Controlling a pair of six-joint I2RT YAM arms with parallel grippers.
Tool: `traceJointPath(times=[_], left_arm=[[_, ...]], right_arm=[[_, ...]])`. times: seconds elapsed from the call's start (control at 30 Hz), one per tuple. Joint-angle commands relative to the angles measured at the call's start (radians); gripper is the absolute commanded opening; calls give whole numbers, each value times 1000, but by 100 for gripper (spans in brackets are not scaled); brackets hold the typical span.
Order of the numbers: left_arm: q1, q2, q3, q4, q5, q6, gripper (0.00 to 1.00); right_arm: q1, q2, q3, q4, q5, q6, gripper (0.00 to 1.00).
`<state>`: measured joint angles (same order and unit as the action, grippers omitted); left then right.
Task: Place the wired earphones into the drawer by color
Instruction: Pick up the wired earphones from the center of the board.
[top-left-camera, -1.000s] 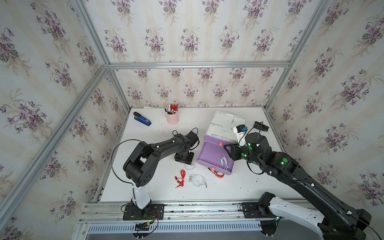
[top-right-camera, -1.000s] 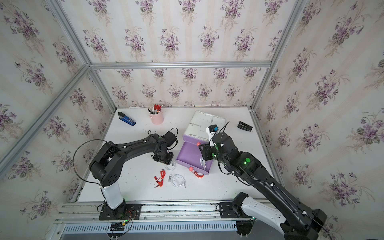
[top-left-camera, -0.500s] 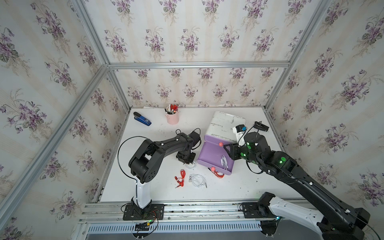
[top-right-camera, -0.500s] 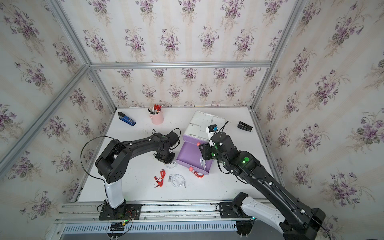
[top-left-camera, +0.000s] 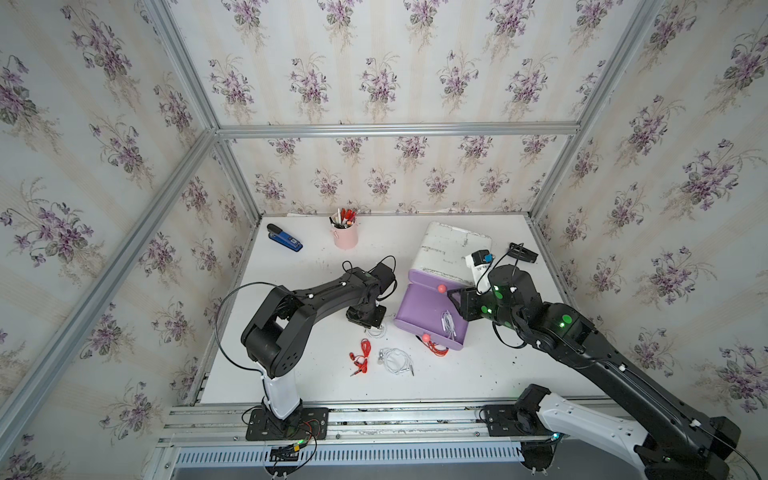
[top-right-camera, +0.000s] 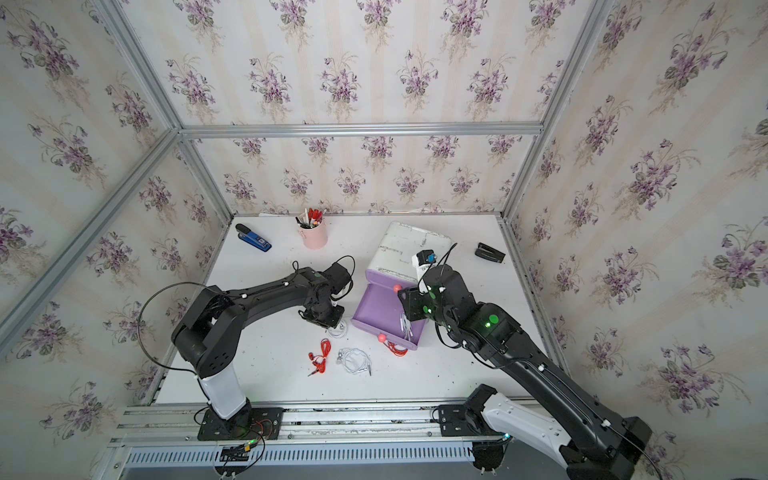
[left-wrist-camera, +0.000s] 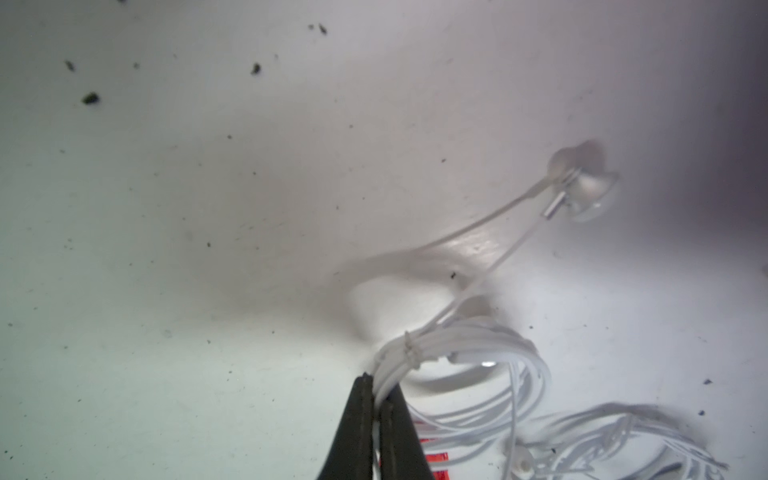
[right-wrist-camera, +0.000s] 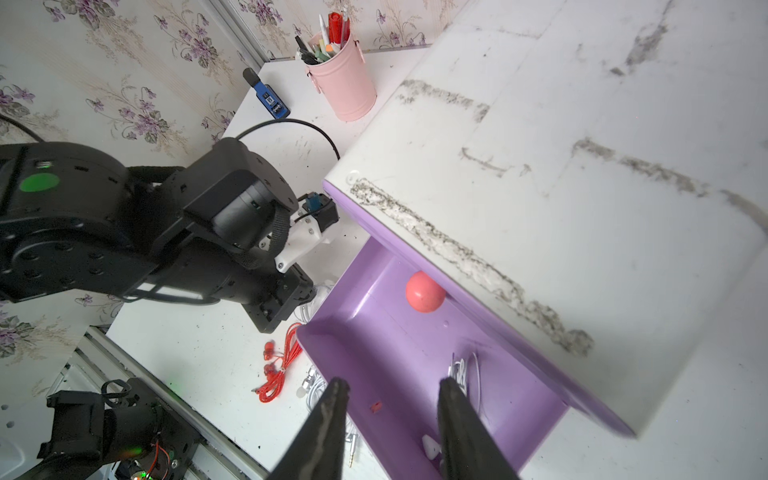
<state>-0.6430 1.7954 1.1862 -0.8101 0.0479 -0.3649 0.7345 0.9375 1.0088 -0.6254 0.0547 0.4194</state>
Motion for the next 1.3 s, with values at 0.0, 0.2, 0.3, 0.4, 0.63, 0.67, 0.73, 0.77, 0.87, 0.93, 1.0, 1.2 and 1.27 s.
traceJointPath(times=[0.0, 0.2, 0.3, 0.4, 0.63, 0.67, 0.73, 0.77, 0.87, 0.93, 1.0, 1.2, 1.27], left_arm=[[10, -53, -22, -10, 6, -23, 6], [22, -182, -43, -64, -8, -25, 6], [22, -247, -48, -102, -15, -27, 6], [22, -320, -46, -150, -24, -25, 6], [17, -500, 17, -261, 28, 6, 7], [16, -517, 27, -270, 53, 15, 7], [11, -538, 56, -292, 90, 29, 7], [5, -544, 74, -310, 100, 36, 6], [-26, -547, 121, -352, 100, 44, 6], [-44, -545, 143, -367, 104, 49, 6], [-60, -547, 152, -366, 108, 49, 6], [-99, -527, 174, -366, 117, 48, 6], [-109, -521, 179, -362, 120, 42, 6]], right_arm=[[2, -5, -6, 16, -14, 4, 40], [2, -21, -25, 38, -45, 10, 40], [2, -16, -20, 52, -77, 9, 40], [2, -19, -16, 70, -96, 10, 40], [2, -63, -61, 211, -256, 34, 42], [2, -65, -74, 240, -282, 48, 42], [5, -68, -105, 300, -327, 75, 42], [4, -71, -126, 343, -351, 96, 42], [16, -70, -183, 472, -433, 138, 47], [40, -54, -195, 520, -453, 135, 56], [72, -17, -183, 533, -473, 105, 59], [138, 94, -131, 569, -515, 35, 61], [141, 128, -128, 589, -547, 29, 61]])
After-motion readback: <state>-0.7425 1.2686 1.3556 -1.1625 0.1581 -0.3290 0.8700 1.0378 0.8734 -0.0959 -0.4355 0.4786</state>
